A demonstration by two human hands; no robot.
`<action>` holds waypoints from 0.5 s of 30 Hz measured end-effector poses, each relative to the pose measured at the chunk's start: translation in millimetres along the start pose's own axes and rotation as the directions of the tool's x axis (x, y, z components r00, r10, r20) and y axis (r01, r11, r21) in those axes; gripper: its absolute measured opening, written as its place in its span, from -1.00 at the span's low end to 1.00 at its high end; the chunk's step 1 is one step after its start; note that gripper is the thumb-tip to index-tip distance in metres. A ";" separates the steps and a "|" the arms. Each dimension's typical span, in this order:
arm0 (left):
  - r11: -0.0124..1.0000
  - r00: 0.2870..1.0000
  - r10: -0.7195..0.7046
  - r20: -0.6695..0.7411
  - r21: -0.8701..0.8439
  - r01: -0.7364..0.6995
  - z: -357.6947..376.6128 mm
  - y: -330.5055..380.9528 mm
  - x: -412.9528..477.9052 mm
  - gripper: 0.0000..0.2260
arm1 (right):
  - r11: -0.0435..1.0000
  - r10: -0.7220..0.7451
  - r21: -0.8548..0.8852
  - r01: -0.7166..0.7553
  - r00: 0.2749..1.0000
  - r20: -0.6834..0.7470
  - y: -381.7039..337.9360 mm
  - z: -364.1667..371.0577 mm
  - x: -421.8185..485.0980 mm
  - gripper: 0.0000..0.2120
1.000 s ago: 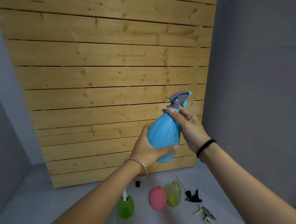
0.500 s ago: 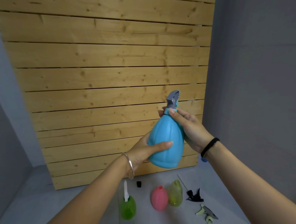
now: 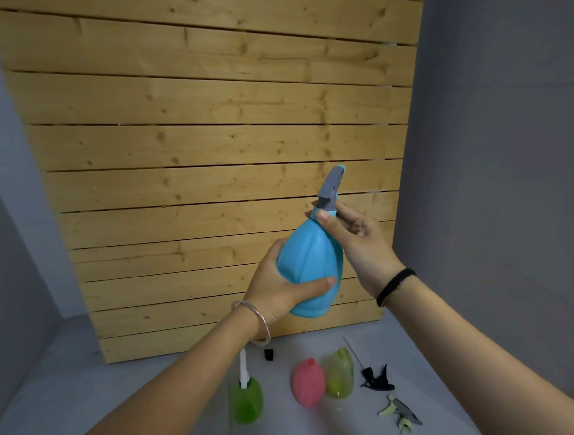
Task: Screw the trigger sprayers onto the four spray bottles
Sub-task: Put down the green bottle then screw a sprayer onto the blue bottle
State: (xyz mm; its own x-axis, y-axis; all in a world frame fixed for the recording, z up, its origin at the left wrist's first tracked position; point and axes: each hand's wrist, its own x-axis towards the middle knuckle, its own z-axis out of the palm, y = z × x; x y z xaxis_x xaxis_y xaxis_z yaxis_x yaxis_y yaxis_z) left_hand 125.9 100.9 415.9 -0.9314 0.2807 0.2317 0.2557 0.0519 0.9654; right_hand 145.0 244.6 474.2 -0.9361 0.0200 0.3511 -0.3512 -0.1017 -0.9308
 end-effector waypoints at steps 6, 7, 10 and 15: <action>0.990 0.986 0.073 -0.150 0.132 -0.053 0.4 -5.7 1.2 -0.31 | 0.998 0.016 -0.052 -0.018 0.999 -0.028 10.4 1.1 7.2 -0.69; 0.987 0.981 0.084 -0.172 0.153 -0.057 -1.0 -7.7 2.5 -0.30 | 0.997 0.017 -0.075 -0.021 0.999 -0.048 12.9 1.7 9.6 -0.68; 0.989 0.976 0.073 -0.204 0.138 -0.045 -2.5 -20.1 8.5 -0.32 | 0.992 0.010 -0.123 -0.024 0.993 -0.114 24.4 4.6 18.1 -0.70; 0.988 0.969 0.078 -0.235 0.146 -0.044 -4.4 -54.1 21.3 -0.24 | 0.982 0.009 -0.188 -0.029 0.995 -0.104 55.7 5.4 30.7 -0.69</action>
State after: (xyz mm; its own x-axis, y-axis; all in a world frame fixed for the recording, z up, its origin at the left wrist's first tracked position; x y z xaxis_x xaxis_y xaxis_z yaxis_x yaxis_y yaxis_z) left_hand 91.1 99.9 369.1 -0.9434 0.0503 0.3280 0.3316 0.1784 0.9264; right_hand 96.9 234.1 433.7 -0.9360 0.1226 0.3299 -0.3210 0.0868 -0.9431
